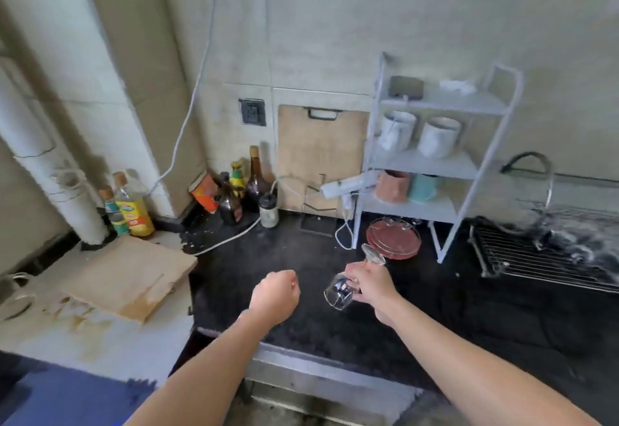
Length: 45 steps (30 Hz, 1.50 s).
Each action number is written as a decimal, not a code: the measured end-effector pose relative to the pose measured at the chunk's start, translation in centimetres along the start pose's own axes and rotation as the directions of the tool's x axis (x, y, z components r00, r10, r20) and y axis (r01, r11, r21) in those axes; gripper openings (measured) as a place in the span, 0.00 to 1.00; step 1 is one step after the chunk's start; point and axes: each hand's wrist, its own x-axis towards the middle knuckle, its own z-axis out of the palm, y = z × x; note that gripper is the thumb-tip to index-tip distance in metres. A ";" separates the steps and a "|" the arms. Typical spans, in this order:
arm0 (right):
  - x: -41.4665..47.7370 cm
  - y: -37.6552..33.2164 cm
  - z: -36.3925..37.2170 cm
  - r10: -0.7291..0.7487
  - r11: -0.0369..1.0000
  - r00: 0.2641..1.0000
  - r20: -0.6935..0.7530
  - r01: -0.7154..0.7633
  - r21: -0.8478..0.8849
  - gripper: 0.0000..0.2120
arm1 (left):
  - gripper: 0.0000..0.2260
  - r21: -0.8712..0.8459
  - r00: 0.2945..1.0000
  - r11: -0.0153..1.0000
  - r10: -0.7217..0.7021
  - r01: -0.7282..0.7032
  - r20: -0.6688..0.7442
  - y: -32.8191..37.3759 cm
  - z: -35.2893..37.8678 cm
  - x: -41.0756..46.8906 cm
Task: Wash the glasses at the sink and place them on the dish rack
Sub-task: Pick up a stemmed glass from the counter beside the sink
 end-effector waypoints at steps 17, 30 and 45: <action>3.8 5.9 -33.6 -0.081 0.938 0.791 -0.606 -0.145 -0.314 0.08 | 0.10 -0.115 0.770 0.798 0.602 -0.592 0.212 33.2 11.7 13.1; 13.8 8.8 -50.7 -0.035 0.900 0.651 -0.758 -0.308 -0.307 0.12 | 0.18 -0.248 0.791 0.836 0.545 -0.489 0.279 47.4 19.3 19.6; 26.1 11.0 -56.9 -0.132 0.757 0.868 -0.479 -0.224 -0.613 0.23 | 0.11 -0.227 0.964 0.942 0.263 -0.247 0.040 50.5 25.2 18.6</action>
